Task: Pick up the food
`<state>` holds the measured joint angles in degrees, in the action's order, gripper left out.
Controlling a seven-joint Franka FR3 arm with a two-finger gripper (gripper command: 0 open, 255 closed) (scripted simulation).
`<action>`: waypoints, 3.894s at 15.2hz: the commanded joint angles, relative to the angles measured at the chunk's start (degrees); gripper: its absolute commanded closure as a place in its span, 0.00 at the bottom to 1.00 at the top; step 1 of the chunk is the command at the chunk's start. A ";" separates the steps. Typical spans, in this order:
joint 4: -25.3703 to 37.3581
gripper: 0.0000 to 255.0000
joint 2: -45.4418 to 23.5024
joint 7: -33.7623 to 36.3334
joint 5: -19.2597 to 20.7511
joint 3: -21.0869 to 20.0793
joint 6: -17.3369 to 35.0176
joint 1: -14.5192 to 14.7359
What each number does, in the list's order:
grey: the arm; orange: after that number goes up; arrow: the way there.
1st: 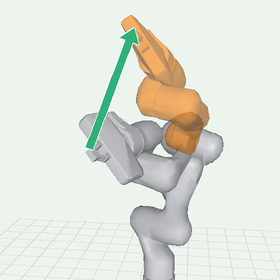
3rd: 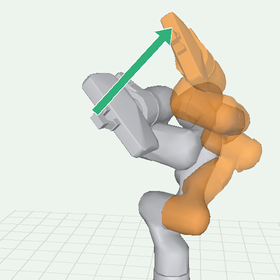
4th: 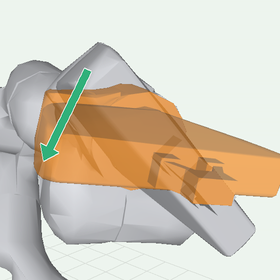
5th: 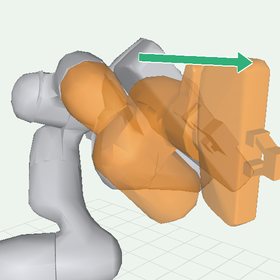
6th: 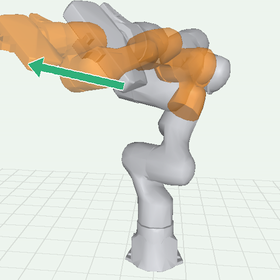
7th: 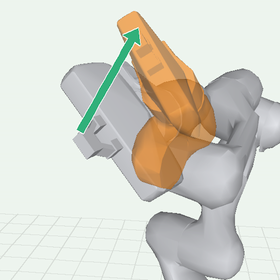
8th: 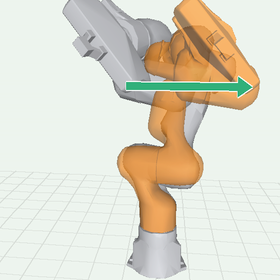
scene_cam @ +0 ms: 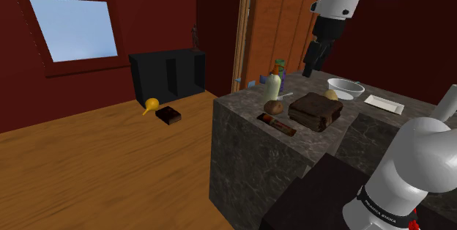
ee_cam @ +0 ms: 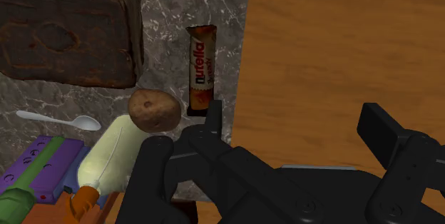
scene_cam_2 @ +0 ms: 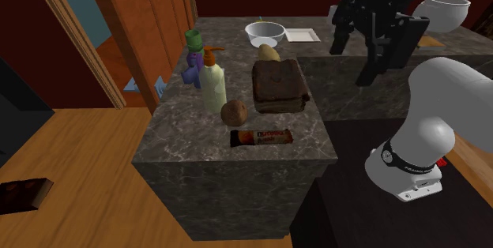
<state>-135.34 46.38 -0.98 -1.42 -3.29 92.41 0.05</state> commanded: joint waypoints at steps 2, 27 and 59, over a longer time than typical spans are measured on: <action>-1.31 0.00 -0.62 -0.35 0.21 0.38 1.77 -0.21; -12.12 0.00 -37.48 -8.83 2.22 9.23 45.71 -4.79; -9.16 1.00 -32.11 -8.36 2.75 8.99 37.39 -4.92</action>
<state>-145.03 13.89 -9.46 1.33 5.78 130.74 -4.91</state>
